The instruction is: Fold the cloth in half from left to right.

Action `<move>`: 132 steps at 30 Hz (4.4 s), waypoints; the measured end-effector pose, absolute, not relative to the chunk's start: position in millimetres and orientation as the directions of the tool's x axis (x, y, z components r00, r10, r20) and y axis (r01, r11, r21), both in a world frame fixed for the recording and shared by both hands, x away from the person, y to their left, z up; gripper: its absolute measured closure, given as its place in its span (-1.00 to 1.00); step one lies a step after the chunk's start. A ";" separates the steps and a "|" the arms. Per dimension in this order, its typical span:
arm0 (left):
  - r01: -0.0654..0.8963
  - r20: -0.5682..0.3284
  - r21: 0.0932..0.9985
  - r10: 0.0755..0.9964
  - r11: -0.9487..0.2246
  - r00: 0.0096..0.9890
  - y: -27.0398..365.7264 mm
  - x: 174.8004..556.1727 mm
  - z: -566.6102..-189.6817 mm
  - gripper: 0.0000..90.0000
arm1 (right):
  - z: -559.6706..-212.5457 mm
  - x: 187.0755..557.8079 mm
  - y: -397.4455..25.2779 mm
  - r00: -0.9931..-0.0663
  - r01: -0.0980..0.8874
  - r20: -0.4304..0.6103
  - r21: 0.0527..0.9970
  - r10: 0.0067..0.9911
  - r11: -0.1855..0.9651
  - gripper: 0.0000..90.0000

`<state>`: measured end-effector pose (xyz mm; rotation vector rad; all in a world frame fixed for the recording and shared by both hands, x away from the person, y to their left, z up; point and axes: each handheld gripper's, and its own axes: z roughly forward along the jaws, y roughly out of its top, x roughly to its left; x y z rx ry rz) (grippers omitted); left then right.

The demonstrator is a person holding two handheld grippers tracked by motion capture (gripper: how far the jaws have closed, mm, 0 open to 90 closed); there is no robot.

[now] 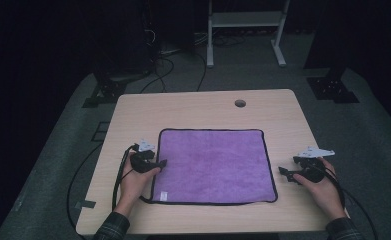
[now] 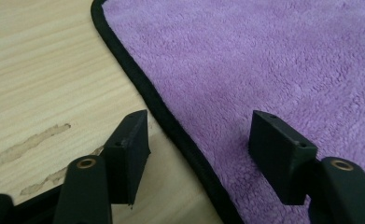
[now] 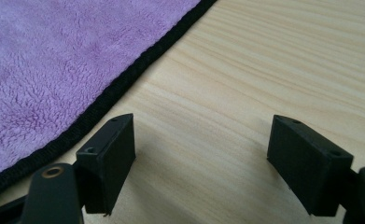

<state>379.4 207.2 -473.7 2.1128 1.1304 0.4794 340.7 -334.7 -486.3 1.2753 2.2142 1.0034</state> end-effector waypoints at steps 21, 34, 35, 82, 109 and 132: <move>0.587 -0.041 0.727 0.830 -0.357 0.556 196.5 375.1 -472.8 0.85 | -486.3 339.6 -334.3 -0.509 0.579 0.014 0.745 0.861 0.331 -0.53; 0.613 -0.104 0.719 0.821 -0.328 0.561 212.1 376.4 -466.0 0.85 | -486.7 340.5 -333.5 -0.505 0.588 0.014 0.737 0.863 0.332 -0.68; 0.615 -0.108 0.718 0.821 -0.326 0.561 213.6 376.3 -465.6 0.85 | -486.8 340.7 -333.4 -0.506 0.588 0.013 0.736 0.862 0.334 -0.70; 0.549 -0.192 0.797 0.757 -0.251 0.624 221.8 374.9 -428.6 0.84 | -486.8 340.9 -333.5 -0.508 0.588 0.014 0.736 0.861 0.335 -0.70; 0.490 -0.194 0.800 0.625 -0.345 0.756 136.6 391.9 -432.7 0.84 | -486.9 341.1 -333.5 -0.509 0.587 0.013 0.736 0.860 0.337 -0.70; 0.457 -0.212 0.801 0.530 -0.387 0.821 72.5 405.5 -436.4 0.84 | -487.0 341.2 -333.4 -0.513 0.586 0.013 0.736 0.859 0.339 -0.71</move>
